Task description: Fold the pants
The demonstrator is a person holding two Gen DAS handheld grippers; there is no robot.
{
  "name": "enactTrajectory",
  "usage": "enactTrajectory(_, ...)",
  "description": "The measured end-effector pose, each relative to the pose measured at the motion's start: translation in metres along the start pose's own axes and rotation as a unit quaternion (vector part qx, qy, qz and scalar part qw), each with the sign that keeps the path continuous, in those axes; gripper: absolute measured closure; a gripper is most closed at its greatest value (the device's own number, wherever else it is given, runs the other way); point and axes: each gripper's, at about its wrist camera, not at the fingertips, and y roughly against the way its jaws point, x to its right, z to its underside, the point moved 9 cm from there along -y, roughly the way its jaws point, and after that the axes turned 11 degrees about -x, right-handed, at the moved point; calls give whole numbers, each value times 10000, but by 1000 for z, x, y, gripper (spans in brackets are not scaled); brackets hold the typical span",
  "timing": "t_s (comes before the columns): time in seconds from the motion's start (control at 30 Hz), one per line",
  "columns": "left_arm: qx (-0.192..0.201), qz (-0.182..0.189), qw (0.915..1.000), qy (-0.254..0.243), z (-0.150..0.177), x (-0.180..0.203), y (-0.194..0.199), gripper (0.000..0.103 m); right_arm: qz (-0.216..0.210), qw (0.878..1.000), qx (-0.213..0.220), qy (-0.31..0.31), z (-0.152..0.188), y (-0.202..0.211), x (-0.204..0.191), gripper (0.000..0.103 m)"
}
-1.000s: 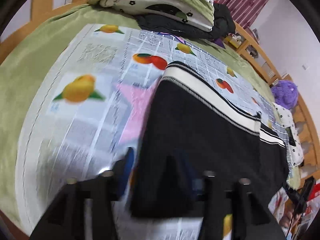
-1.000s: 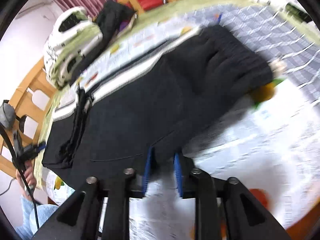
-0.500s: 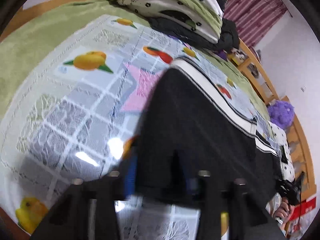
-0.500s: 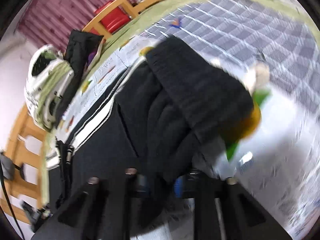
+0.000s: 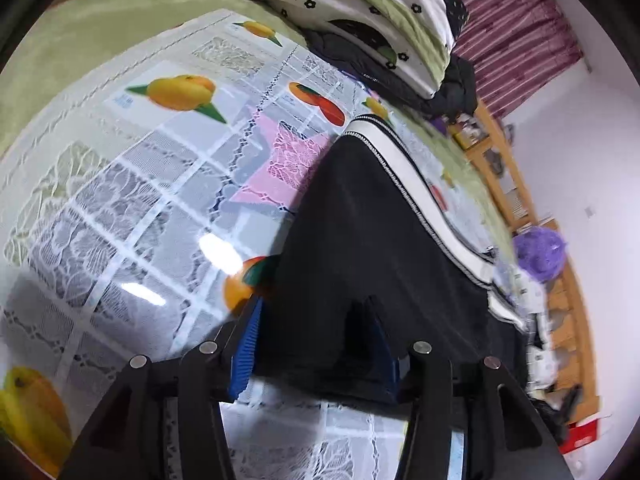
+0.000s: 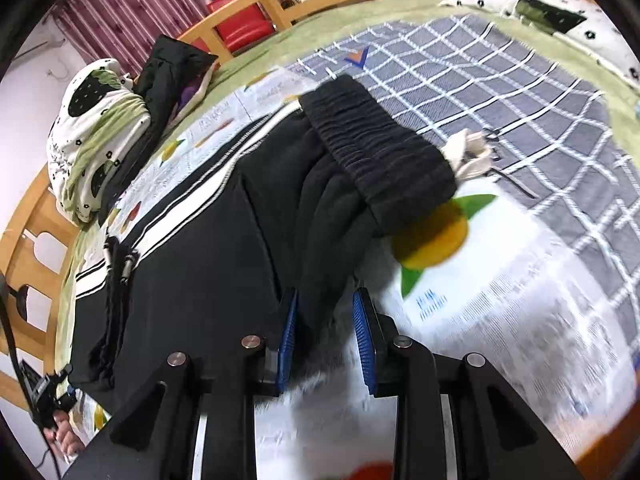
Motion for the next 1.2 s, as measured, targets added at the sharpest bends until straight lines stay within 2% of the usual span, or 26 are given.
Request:
enactTrajectory(0.03,17,-163,9999,-51,0,2,-1,58,-21,10000,51,17,3,8,-3,74)
enactTrajectory(0.1,136,-450,9988,-135,-1,7,2,72,-10,9999,134,71,7,19,-11,74)
enactTrajectory(0.2,325,-396,9982,-322,-5,21,16,84,134,9992,209,325,18,32,-25,74)
enactTrajectory(0.3,539,-559,9952,-591,-11,44,32,85,327,9968,284,679,28,42,-39,74)
enactTrajectory(0.37,692,-718,9915,-837,-14,65,42,86,297,9958,286,818,34,46,-48,74)
enactTrajectory(0.53,963,-715,9823,-1439,-14,124,61,87,246,9955,212,886,45,48,-57,74)
enactTrajectory(0.67,993,-550,9737,-1975,0,181,62,88,195,9962,177,830,51,45,-57,74)
enactTrajectory(0.8,616,-118,9666,-2484,25,240,42,89,85,9969,149,768,53,44,-57,74)
enactTrajectory(0.93,71,161,9555,-2944,57,277,6,89,-9,9970,120,760,53,45,-62,74)
enactTrajectory(1.03,-461,88,9462,-3203,79,282,-31,89,-29,9965,100,826,54,44,-69,74)
enactTrajectory(1.13,-892,49,9422,-3229,93,276,-53,89,-37,9954,26,953,56,39,-81,74)
enactTrajectory(1.2,-1036,43,9406,-3234,99,272,-55,86,-70,9942,-76,1074,58,33,-91,74)
